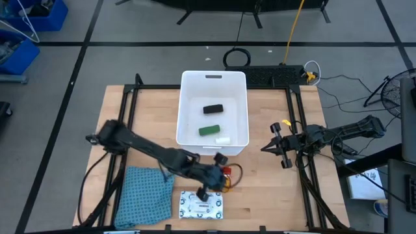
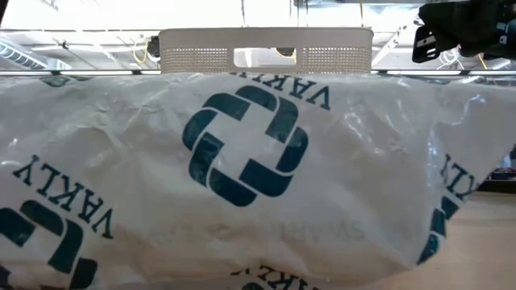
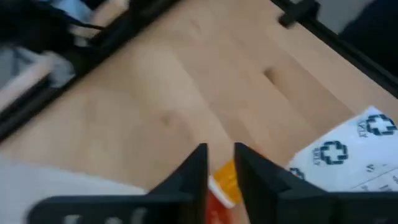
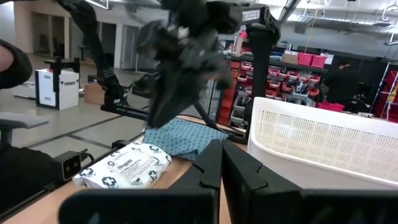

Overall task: Pick & place medical supplies in basket/bin
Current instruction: Put the orange medicine bottle into the bin

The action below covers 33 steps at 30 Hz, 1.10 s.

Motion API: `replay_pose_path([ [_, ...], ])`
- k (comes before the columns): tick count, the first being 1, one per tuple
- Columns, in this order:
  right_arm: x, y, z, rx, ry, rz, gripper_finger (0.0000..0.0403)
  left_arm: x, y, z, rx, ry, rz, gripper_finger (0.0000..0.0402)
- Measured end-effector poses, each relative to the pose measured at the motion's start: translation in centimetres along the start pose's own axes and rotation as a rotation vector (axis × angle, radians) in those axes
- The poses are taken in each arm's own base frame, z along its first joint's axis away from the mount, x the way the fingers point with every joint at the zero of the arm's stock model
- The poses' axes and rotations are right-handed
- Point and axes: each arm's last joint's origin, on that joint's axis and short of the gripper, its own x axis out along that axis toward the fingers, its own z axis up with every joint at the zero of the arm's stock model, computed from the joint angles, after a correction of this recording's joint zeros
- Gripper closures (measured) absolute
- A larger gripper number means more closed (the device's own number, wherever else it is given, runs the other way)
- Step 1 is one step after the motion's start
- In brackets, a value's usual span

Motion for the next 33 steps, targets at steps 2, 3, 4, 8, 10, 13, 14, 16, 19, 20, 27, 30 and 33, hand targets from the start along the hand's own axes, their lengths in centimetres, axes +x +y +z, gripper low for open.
replay_pose_path([
  [2, 0.0, 0.0, 0.0, -0.007, 0.0, 0.0, 0.0403, 1.2, -0.4, -0.6, -0.006, 0.048, -0.076, 0.0278],
  [3, 0.0, 0.0, 0.0, -0.008, -0.001, 0.0, 0.0403, 1.7, -0.4, -0.8, -0.017, 0.063, -0.102, 0.0255],
  [4, 0.0, 0.0, 0.0, -0.008, -0.001, 0.0, 0.0403, 2.2, -0.5, -1.1, -0.025, 0.076, -0.116, 0.0231],
  [8, 0.0, 0.0, 0.1, -0.016, -0.005, -0.001, 0.0403, 3.6, -0.5, -2.0, 0.057, 0.153, -0.044, 0.0134],
  [10, 0.0, 0.0, 0.1, -0.02, -0.009, -0.001, 0.0403, 3.9, -0.6, -2.2, 0.151, 0.185, 0.012, 0.0093],
  [13, 0.0, 0.0, 0.1, -0.022, -0.009, -0.001, 0.0403, 4.5, -0.7, -2.3, 0.222, 0.198, 0.046, 0.0053],
  [14, 0.0, 0.0, 0.1, -0.022, -0.009, -0.001, 0.0403, 4.7, -0.8, -2.3, 0.225, 0.194, 0.034, 0.0045],
  [16, 0.0, 0.0, 0.1, -0.016, -0.009, -0.001, 0.0403, 5.1, -0.5, -2.2, 0.21, 0.146, 0.007, 0.0037],
  [19, 0.0, 0.0, 0.1, -0.016, -0.009, -0.002, 0.0403, 5.2, 0.1, -2.2, 0.204, 0.103, -0.023, 0.0035],
  [20, 0.0, 0.0, 0.1, -0.018, -0.009, -0.001, 0.0403, 5.4, 0.3, -2.2, 0.205, 0.09, -0.025, 0.0035],
  [27, 0.0, 0.0, -0.1, -0.012, 0.008, 0.001, 0.0403, 6.2, 0.9, -2.6, 0.217, 0.057, -0.088, 0.0034],
  [30, 0.0, 0.0, -0.1, -0.013, 0.01, 0.001, 0.0403, 6.7, 0.6, -3.0, 0.3, 0.068, -0.106, 0.0034],
  [33, 0.0, 0.0, -0.1, -0.012, 0.012, 0.002, 0.0403, 7.4, 0.2, -3.4, 0.352, 0.081, -0.128, 0.0034],
])
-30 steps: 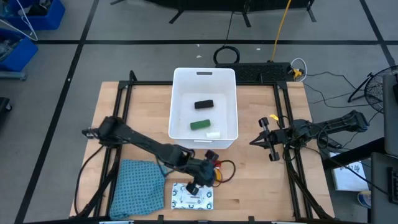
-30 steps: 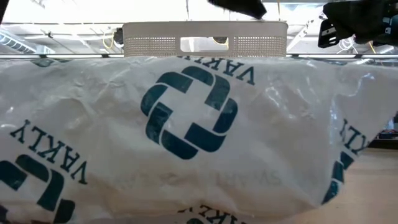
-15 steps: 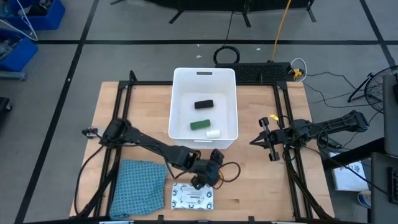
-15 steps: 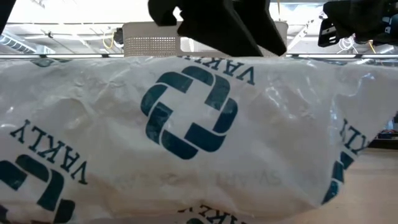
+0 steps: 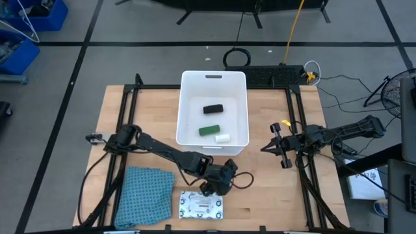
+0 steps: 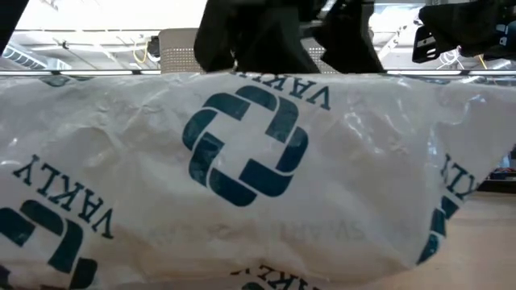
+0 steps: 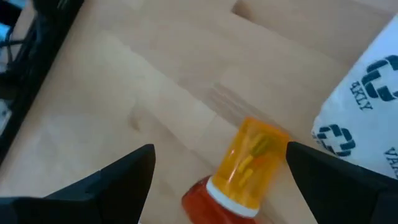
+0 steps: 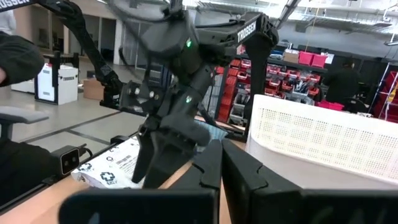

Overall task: Pick & place medical supplies in basket/bin
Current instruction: Put the orange medicine bottle into the bin

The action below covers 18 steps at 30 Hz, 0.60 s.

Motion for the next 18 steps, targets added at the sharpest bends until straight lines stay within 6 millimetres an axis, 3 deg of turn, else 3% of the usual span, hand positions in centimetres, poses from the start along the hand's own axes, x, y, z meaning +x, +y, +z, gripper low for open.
replay_pose_path([
  [5, 0.0, 0.0, -0.1, 0.008, 0.01, 0.002, 0.0403, 1.9, -0.6, -0.5, 0.048, 0.007, -0.016, 0.0034],
  [18, 0.3, 0.0, -0.5, 0.011, 0.047, 0.004, 0.0403, 4.7, -1.5, -2.5, 0.22, 0.094, -0.093, 0.0034],
])
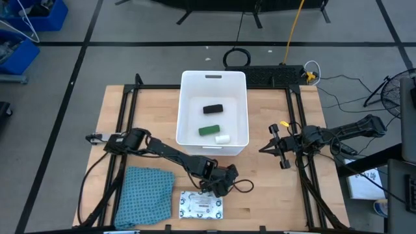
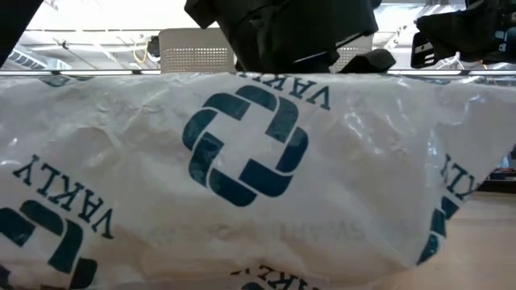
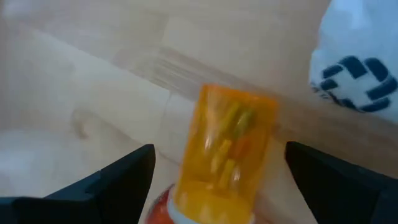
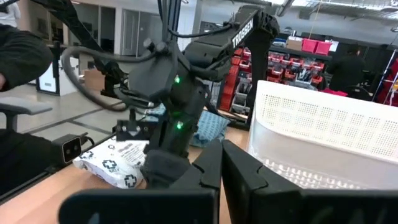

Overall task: Pick & place medical supplies in basket/bin
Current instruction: Put the orange medicine bottle into the bin

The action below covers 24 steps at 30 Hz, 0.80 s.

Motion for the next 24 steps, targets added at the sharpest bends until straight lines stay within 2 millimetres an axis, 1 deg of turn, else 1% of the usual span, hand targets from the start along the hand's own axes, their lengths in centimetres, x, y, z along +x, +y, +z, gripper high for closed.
replay_pose_path([
  [4, 0.0, 0.0, -0.2, 0.008, -0.001, 0.0, 0.0403, 0.3, 0.0, -0.2, 0.031, 0.007, -0.008, 0.0036],
  [7, -0.1, 0.1, -0.8, 0.009, 0.013, 0.002, 0.0403, 0.4, -0.1, -0.2, 0.07, 0.003, -0.014, 0.0053],
  [10, -0.1, 0.1, -1.0, 0.01, 0.019, 0.0, 0.0403, 0.4, -0.2, -0.2, 0.09, -0.009, -0.028, 0.0086],
  [20, -0.1, 0.1, -1.0, 0.026, 0.018, -0.001, 0.0403, 0.5, -0.5, -0.3, 0.068, -0.022, -0.069, 0.0225],
  [22, -0.1, 0.1, -1.0, 0.022, 0.015, -0.001, 0.0403, 0.5, -0.4, -0.2, 0.065, -0.024, -0.062, 0.0243],
  [24, -0.1, 0.1, -1.0, 0.015, 0.013, -0.002, 0.0403, 0.6, -0.3, -0.1, 0.05, -0.036, -0.046, 0.0245],
])
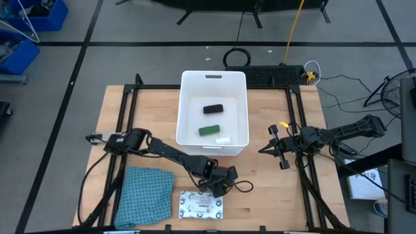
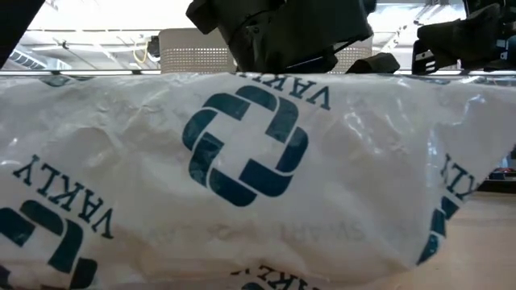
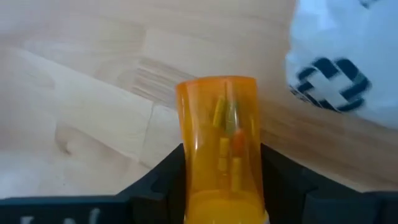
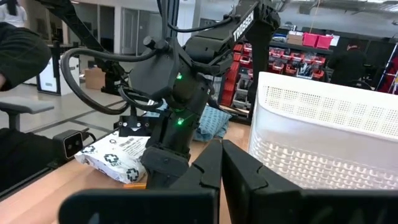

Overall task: Pick & place medical supplies in basket/bin
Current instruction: Put the orange medicine bottle into the bin

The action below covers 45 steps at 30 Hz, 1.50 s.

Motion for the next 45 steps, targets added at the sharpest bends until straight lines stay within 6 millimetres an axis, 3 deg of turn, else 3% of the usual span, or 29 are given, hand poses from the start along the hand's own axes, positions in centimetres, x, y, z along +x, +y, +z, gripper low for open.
replay_pose_path([
  [5, 0.0, 0.0, 0.0, -0.012, -0.001, 0.0, 0.0403, -1.0, 0.5, 0.8, -0.009, -0.012, 0.07, 0.0225],
  [12, 0.0, 0.0, 0.0, -0.009, -0.001, 0.002, 0.0403, -7.6, 1.9, 2.7, -0.094, -0.033, 0.222, 0.0233],
  [20, 0.0, 0.0, 0.1, 0.004, -0.014, 0.002, 0.0403, -21.0, 2.6, 3.7, -0.275, -0.176, 0.431, 0.0227],
  [25, 0.0, 0.0, 0.2, 0.004, -0.023, 0.004, 0.0403, -30.2, 1.7, 0.4, -0.478, -0.19, 0.515, 0.0234],
  [29, 0.0, 0.0, 0.2, 0.004, -0.023, 0.004, 0.0403, -34.7, 0.0, -2.9, -0.662, -0.226, 0.514, 0.0242],
  [32, 0.0, 0.0, 0.2, 0.004, -0.023, 0.004, 0.0403, -36.0, -1.8, -4.8, -0.727, -0.284, 0.53, 0.0236],
  [35, 0.0, 0.0, 0.2, 0.004, -0.024, 0.004, 0.0403, -36.0, -3.7, -6.5, -0.757, -0.367, 0.55, 0.0231],
  [45, 0.0, 0.0, 0.2, 0.011, -0.023, 0.004, 0.0403, -31.1, -11.5, -11.7, -0.78, -0.585, 0.767, 0.0235],
])
